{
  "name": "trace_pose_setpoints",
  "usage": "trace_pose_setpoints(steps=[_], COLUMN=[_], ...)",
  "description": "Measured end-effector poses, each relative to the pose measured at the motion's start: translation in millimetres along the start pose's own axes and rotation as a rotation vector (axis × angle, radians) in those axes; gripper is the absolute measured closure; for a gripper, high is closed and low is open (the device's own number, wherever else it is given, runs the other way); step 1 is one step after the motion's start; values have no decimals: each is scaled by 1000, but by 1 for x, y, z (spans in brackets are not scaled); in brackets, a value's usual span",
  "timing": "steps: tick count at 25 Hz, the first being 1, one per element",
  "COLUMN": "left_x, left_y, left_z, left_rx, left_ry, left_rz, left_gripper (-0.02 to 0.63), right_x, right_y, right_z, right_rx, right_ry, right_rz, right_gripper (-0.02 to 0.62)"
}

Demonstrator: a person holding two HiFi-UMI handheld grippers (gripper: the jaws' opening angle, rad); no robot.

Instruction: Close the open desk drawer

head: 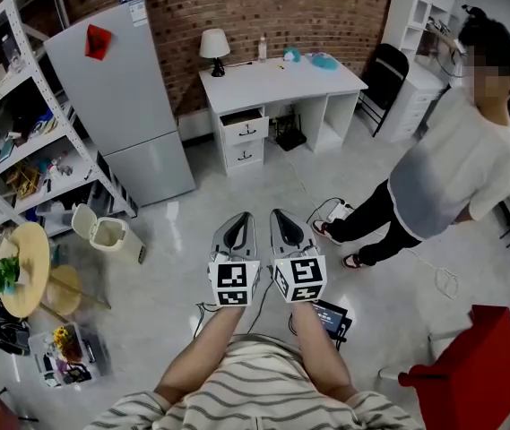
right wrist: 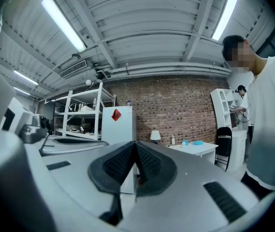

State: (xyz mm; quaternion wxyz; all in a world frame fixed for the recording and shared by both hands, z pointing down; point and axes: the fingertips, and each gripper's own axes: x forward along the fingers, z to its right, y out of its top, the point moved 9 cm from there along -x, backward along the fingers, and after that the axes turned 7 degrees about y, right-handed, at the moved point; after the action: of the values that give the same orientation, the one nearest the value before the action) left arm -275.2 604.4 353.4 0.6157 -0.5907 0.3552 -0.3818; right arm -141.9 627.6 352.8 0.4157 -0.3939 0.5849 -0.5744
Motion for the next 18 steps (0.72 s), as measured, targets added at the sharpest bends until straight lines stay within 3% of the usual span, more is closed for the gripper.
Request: trace_pose_setpoints(steps=[8,18], left_x=[-2,27], left_y=[-16,-29], left_z=[45,44], left_rx=[-19,-37], left_ry=[-13,30], left_rz=[-14,-53], left_gripper=[598,598], right_x=[-27,-7], right_y=[-18,-34], right_z=[29,59], right_rx=[29,59], right_ry=[39,48], right_rz=[-15,-31], right_gripper=[584,584])
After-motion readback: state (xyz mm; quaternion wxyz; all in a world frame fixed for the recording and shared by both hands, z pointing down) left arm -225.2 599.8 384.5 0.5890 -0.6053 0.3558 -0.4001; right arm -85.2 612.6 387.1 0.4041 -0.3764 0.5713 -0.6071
